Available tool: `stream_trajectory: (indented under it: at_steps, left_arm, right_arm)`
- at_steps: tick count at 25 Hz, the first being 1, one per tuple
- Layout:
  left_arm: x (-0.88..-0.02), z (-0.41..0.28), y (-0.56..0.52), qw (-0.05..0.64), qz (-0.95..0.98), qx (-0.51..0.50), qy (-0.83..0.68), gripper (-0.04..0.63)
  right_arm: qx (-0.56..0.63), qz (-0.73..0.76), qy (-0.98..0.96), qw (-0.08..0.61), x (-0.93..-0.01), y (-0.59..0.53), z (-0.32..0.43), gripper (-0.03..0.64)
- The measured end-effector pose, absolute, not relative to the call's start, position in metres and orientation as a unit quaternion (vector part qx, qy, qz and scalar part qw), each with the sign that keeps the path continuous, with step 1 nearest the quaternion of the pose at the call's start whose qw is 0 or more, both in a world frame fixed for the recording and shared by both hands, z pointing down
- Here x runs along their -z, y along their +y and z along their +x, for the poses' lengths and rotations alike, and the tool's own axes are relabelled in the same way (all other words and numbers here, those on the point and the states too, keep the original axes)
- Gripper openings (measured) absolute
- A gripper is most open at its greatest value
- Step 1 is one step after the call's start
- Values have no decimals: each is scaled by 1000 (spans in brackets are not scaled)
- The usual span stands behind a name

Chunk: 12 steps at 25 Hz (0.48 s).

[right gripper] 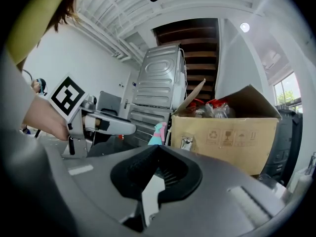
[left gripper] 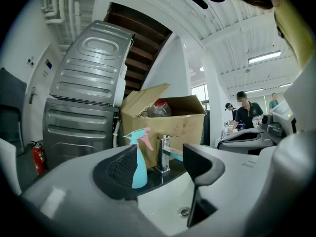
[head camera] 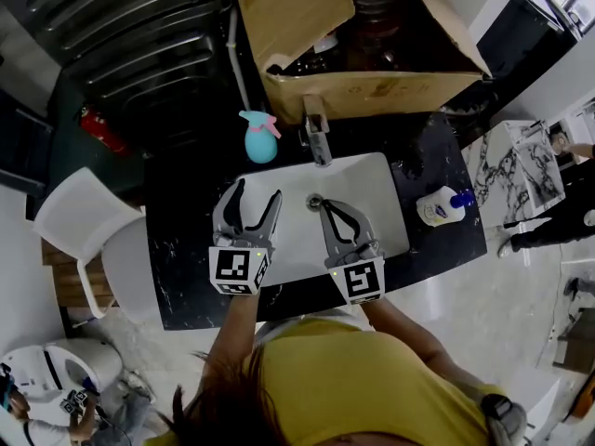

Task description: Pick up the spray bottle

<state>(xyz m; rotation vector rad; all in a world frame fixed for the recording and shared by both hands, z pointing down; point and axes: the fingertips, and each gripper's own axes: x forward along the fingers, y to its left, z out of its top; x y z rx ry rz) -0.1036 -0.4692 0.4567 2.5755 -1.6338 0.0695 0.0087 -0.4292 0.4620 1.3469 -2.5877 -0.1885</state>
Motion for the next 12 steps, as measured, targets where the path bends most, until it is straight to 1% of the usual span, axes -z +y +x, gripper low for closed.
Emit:
stream_trajectory:
  at_steps: [4, 10, 12]
  left_arm:
    - [-474, -108, -492, 52, 843, -36, -534, 310]
    - [-500, -116, -524, 65, 837, -52, -541, 319]
    - [-511, -118, -536, 70, 836, -65, -541, 339]
  right_arm:
    - [62, 459, -879, 114, -463, -441, 1, 2]
    - [57, 456, -879, 127, -477, -454, -5, 2]
    - [51, 457, -878, 131, -482, -458, -7, 2]
